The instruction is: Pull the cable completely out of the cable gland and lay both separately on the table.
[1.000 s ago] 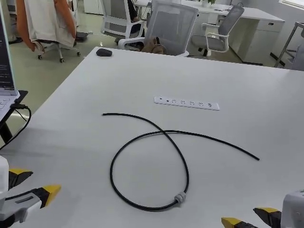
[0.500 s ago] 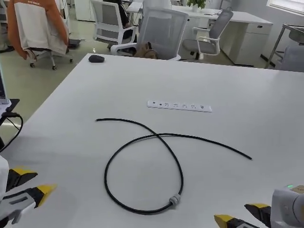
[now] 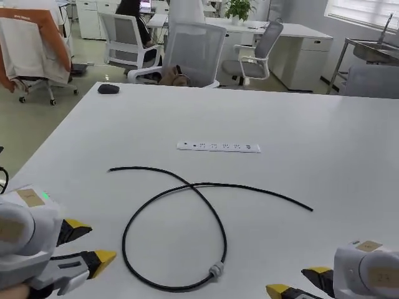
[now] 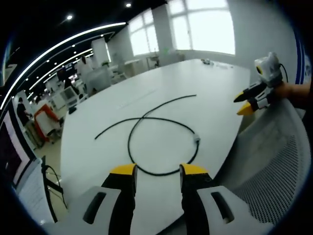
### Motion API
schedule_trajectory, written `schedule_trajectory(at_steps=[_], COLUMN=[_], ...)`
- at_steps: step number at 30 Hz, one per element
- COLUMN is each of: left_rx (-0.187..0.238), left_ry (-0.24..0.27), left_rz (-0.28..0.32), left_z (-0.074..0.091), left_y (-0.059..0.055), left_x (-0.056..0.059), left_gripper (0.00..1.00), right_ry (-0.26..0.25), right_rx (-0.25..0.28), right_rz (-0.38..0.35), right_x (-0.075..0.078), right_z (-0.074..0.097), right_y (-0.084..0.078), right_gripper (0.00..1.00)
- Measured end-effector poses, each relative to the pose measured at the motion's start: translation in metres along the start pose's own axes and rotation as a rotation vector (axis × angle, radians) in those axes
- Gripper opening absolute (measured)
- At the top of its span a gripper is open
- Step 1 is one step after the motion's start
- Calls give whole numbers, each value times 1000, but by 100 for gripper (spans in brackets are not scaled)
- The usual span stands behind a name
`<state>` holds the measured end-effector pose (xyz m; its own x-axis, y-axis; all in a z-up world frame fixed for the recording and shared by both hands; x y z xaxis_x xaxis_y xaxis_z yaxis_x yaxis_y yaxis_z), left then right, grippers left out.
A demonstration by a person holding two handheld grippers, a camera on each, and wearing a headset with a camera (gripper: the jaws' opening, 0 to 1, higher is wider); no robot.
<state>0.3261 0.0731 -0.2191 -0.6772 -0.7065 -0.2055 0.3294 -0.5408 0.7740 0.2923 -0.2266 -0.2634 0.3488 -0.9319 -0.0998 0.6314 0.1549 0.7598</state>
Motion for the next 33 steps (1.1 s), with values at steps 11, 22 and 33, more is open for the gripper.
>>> schedule_trajectory(at_steps=[11,22,33], left_rx=[-15,-40,-115], left_ry=[-118,-182,-290], left_rz=[-63,-96,-122], left_z=[-37,-74,-121], left_y=[18,28,29], left_x=[25,33,54], left_gripper=[37,37,36], right_ry=[8,3,-12], right_rx=[-14,-14,-9], right_rz=[12,8,1], right_x=[-1,0,3], right_z=[-1,-1,0], right_y=[-1,-2,-2], right_gripper=[44,44,43])
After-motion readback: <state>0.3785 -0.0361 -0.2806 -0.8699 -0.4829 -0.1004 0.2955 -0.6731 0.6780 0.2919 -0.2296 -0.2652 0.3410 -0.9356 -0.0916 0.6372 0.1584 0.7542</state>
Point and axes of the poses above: the centre of the closed fingertips' face, and the gripper's own axes: z roughly backward along the fingers, x roughly to its right, y roughly out of its top, the point moved 5 cm from there along z, roughly backward along the fingers, and after that the axes turned 5 degrees about -z, right-handed, at the moved point
